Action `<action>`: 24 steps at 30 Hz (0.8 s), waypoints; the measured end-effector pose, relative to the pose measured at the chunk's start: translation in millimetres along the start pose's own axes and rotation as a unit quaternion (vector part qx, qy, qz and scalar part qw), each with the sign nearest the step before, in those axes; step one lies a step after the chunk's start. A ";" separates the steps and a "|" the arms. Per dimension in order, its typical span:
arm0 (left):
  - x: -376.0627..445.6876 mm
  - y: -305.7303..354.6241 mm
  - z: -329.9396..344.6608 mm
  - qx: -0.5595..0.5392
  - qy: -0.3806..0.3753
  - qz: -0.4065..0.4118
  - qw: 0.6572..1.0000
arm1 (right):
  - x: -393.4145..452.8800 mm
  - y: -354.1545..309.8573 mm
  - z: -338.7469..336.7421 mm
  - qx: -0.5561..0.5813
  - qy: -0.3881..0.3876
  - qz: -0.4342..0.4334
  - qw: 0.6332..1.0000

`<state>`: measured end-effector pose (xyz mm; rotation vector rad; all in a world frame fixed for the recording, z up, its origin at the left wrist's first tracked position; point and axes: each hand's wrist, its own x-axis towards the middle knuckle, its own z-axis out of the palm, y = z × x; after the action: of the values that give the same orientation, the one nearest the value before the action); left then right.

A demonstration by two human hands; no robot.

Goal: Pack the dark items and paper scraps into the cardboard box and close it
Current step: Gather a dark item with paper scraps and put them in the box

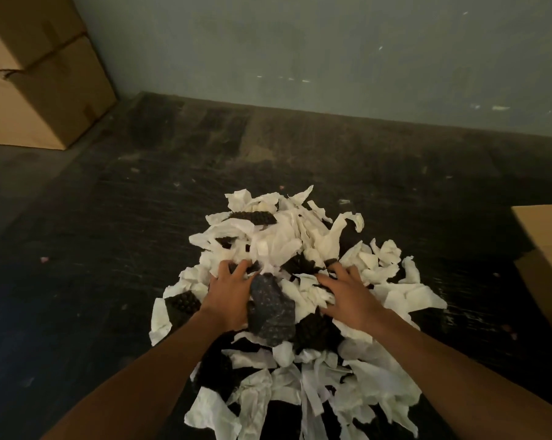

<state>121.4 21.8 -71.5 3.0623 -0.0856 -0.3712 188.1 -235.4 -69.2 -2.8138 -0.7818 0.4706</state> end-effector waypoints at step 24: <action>-83.9 54.7 -149.1 -0.227 0.185 -0.140 0.946 | -87.3 2.7 -165.5 0.224 0.157 0.028 0.962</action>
<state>73.2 -20.3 96.3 2.6213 0.3979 0.1634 176.2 -298.7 106.5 -2.4048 -0.4609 0.1698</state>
